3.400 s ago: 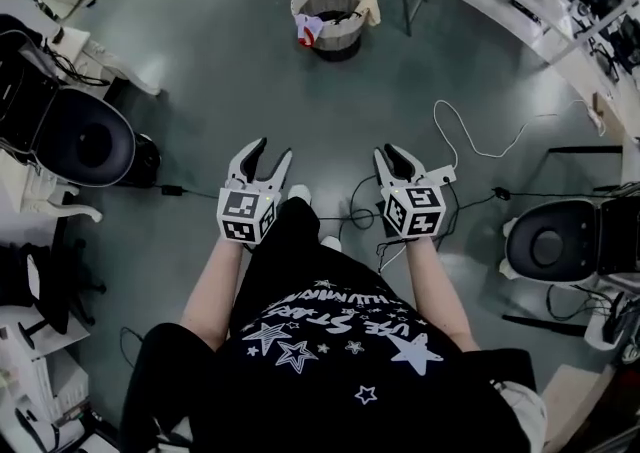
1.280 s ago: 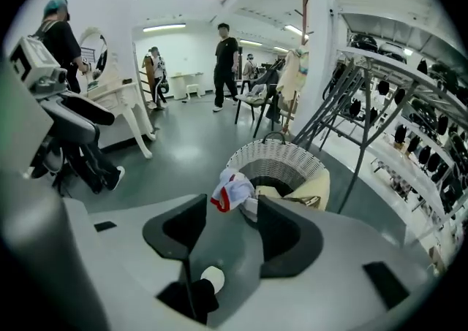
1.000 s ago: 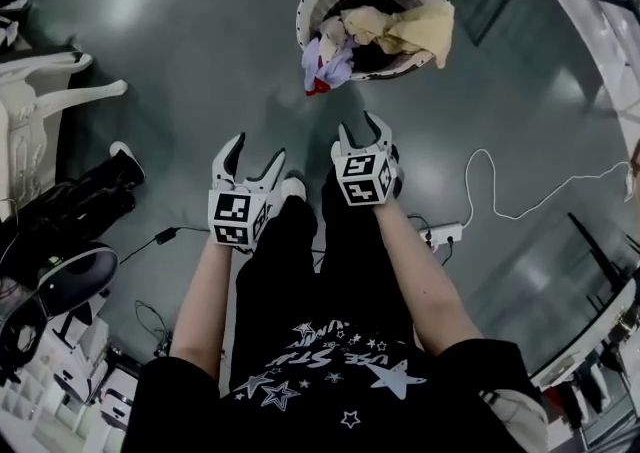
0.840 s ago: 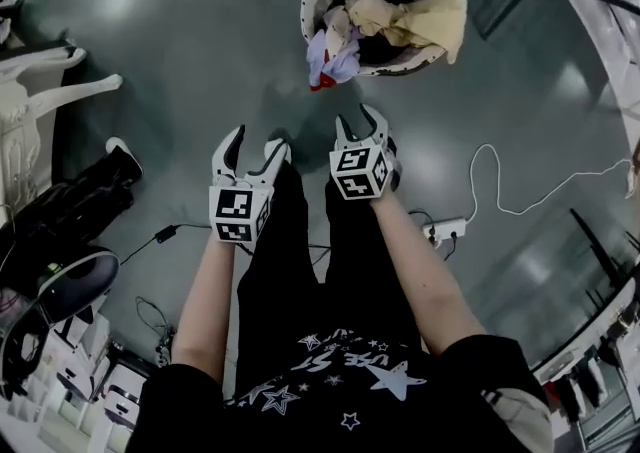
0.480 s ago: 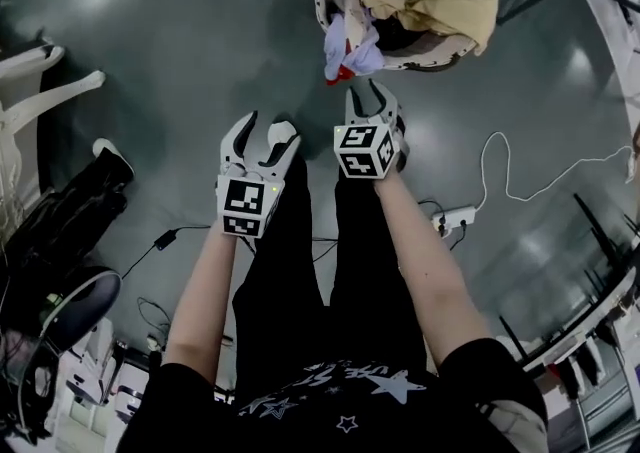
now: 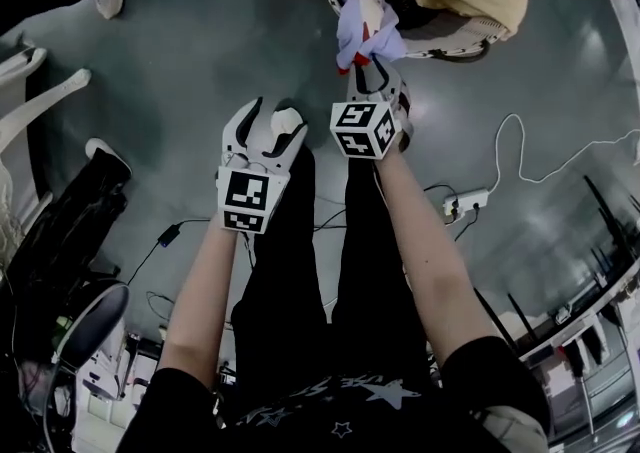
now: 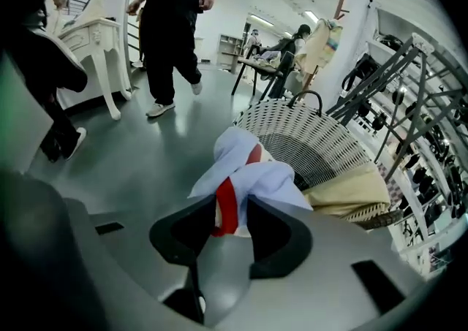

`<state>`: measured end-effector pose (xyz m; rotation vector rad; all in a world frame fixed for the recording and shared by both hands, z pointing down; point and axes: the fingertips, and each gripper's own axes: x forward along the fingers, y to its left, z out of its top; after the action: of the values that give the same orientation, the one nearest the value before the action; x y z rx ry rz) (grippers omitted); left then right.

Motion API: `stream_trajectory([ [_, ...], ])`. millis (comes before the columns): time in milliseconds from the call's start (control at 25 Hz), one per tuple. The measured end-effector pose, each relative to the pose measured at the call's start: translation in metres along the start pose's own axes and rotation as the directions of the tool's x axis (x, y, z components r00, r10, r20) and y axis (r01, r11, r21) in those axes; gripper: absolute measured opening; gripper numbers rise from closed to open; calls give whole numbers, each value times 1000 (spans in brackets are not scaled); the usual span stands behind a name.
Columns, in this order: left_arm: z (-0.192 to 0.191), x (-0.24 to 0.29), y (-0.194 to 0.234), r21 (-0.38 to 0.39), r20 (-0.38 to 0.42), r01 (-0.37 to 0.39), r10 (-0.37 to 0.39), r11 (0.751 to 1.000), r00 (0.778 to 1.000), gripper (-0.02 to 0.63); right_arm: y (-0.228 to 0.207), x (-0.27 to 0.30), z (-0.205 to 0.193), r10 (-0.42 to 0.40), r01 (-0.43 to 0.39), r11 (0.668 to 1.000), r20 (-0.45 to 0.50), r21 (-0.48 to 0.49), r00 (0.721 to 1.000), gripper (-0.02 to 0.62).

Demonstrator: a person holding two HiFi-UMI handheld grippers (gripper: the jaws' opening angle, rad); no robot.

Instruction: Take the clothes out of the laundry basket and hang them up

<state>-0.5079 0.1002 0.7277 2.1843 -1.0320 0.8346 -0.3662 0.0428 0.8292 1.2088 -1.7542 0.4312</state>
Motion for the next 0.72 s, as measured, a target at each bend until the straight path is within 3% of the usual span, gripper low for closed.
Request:
stream_trajectory([
  [160, -5, 4, -3, -13, -15, -2, 2, 1000, 1000, 337, 7, 6, 4, -4, 4, 1000, 0, -25, 1000, 158],
  [320, -13, 9, -7, -24, -37, -11, 10, 1000, 999, 337, -4, 10, 7, -32, 32, 999, 0, -3, 999, 70],
  [720, -19, 38, -42, -38, -93, -16, 13, 999, 996, 337, -6, -25, -6, 135, -138, 989, 59, 46, 989, 32],
])
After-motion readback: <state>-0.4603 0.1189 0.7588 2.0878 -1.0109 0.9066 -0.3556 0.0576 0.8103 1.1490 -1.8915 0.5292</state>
